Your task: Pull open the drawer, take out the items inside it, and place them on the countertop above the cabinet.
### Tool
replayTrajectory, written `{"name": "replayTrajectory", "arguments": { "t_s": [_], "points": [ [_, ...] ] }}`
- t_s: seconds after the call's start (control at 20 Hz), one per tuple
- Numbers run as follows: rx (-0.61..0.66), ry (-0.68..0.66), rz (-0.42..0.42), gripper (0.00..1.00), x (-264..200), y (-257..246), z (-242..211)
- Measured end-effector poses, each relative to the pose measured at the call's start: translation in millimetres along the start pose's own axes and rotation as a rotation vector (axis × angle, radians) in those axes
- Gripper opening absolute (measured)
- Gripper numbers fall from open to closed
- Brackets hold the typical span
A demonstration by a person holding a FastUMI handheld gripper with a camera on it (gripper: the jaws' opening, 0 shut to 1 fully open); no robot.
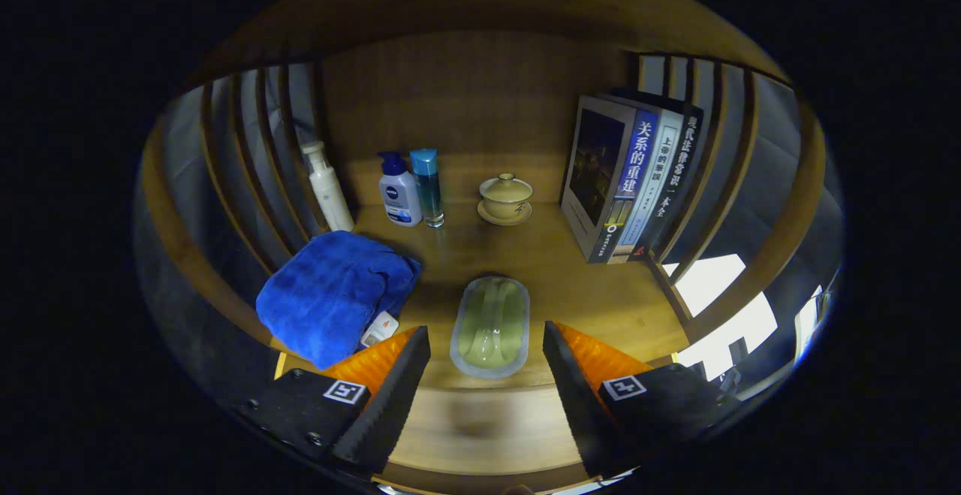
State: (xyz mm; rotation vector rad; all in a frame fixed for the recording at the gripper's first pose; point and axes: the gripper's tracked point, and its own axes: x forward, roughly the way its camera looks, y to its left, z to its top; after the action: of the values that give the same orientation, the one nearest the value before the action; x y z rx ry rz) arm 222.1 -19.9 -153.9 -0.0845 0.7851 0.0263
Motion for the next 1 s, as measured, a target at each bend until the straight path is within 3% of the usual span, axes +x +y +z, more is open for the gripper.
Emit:
{"name": "replayTrajectory", "arguments": {
  "t_s": [0.25,0.6,1.0],
  "points": [
    [0.087,-0.147,0.06,0.99,-58,6,-20],
    [0.08,-0.332,0.034,0.98,-131,-16,-49],
    [0.021,-0.422,0.003,0.99,-155,-12,-121]
  ]
}}
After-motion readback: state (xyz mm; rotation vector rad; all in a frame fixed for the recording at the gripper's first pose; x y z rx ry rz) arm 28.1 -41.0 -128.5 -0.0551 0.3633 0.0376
